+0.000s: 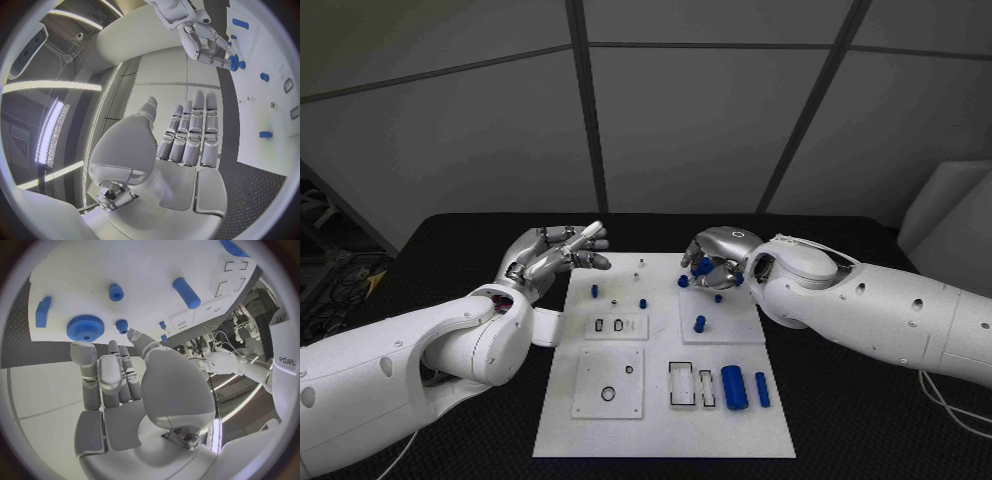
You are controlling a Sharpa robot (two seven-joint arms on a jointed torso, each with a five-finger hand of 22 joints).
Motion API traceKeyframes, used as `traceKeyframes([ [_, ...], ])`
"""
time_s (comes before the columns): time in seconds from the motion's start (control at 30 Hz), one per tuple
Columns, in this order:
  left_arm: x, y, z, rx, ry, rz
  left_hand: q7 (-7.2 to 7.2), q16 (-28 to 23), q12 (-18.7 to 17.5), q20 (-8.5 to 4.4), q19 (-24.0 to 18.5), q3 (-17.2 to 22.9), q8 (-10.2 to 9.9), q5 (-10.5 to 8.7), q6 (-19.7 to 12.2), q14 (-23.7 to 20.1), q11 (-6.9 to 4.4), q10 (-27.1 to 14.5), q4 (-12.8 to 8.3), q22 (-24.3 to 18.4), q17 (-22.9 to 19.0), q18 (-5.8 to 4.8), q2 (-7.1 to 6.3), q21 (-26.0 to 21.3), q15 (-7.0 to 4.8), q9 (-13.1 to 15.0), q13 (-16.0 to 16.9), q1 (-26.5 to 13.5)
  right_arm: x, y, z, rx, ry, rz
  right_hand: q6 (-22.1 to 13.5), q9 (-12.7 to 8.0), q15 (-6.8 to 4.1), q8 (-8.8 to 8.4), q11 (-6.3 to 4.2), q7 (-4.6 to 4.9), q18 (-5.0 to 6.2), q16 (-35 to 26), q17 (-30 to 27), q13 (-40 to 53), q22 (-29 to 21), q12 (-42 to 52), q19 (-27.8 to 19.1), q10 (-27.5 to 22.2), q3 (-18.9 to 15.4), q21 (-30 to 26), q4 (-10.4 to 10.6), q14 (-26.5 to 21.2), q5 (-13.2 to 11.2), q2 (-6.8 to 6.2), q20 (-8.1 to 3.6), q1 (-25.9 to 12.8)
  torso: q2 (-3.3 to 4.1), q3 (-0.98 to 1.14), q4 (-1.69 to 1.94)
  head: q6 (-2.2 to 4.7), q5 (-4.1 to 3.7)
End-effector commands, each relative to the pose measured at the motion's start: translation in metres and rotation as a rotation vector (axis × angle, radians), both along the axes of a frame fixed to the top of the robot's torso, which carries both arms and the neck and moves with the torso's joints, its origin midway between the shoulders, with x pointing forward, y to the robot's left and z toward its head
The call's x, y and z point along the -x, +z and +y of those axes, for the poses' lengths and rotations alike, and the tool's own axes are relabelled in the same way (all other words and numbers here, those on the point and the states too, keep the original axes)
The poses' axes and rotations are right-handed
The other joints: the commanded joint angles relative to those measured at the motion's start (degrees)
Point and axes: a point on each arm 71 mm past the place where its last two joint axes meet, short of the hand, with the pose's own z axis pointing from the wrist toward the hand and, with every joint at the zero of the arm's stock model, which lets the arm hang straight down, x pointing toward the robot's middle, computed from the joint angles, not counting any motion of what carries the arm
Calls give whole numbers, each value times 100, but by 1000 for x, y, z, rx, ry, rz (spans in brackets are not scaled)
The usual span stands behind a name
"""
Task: Assemble the parts on the task board
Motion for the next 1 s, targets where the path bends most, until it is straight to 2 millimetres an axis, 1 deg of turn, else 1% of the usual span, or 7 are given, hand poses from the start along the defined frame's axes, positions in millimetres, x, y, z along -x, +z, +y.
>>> traceKeyframes([
  [0.03,1,2,-2,-1,-23,-10,2,43,-51,-6,31,-11,-24,-1,41,-16,1,26,-37,11,21,-68,19,47,7,-13,-8,38,-1,0,1,42,-6,-2,-14,2,20,-23,-15,-42,-99,73,80,8,87,1,71,-22,33,68,18,233,21,-51,4,10,17,0,-2,-7,0],
  [0.13,1,2,-3,0,-25,-9,2,43,-51,-6,31,-11,-24,-1,41,-16,1,26,-37,11,21,-68,19,47,7,-13,-8,38,-2,-1,3,48,-4,3,-10,4,14,-18,-22,-46,-114,152,168,12,195,11,107,1,62,148,41,236,24,-38,6,15,21,-5,5,-8,-5],
  [0.3,1,2,-3,0,-28,-8,6,50,-59,-6,29,-15,-31,-1,40,-23,4,25,-36,14,32,-69,24,52,8,-16,-10,34,-4,-2,5,52,-3,10,0,7,6,-13,-31,-47,-129,219,238,15,300,20,143,28,95,228,68,237,26,-24,7,17,23,0,7,-24,6],
  [0.4,1,2,-3,0,-28,-8,10,56,-67,-6,27,-19,-38,-1,39,-29,7,23,-35,17,41,-70,28,57,10,-18,-12,30,-5,-3,7,58,-2,17,11,9,0,-10,-39,-48,-137,263,285,18,360,27,163,50,119,274,86,237,30,-13,9,18,28,-4,2,-28,4],
  [0.53,2,2,-2,0,-30,-6,15,62,-76,-5,23,-24,-45,-1,37,-37,11,19,-36,20,52,-71,31,62,12,-21,-14,27,-7,-4,11,63,0,25,20,10,-6,-9,-47,-44,-145,303,326,20,420,35,180,81,145,320,111,236,33,-3,10,13,27,0,10,-42,12],
  [0.8,2,2,-3,0,-38,2,20,69,-87,-4,19,-29,-54,-1,34,-47,15,15,-36,24,65,-72,36,67,15,-25,-17,23,-10,-6,17,70,5,40,63,16,-28,1,-76,-33,-170,405,438,26,589,57,236,166,208,441,161,239,34,16,9,10,37,-4,13,-34,9],
  [1.0,2,2,-3,-1,-40,7,20,72,-90,-4,17,-31,-57,-1,35,-51,15,15,-35,25,70,-73,39,69,16,-26,-17,19,-11,-9,20,83,8,57,115,22,-54,11,-107,-13,-186,476,508,33,711,77,276,252,270,532,186,240,40,24,2,27,39,2,9,-65,21],
])
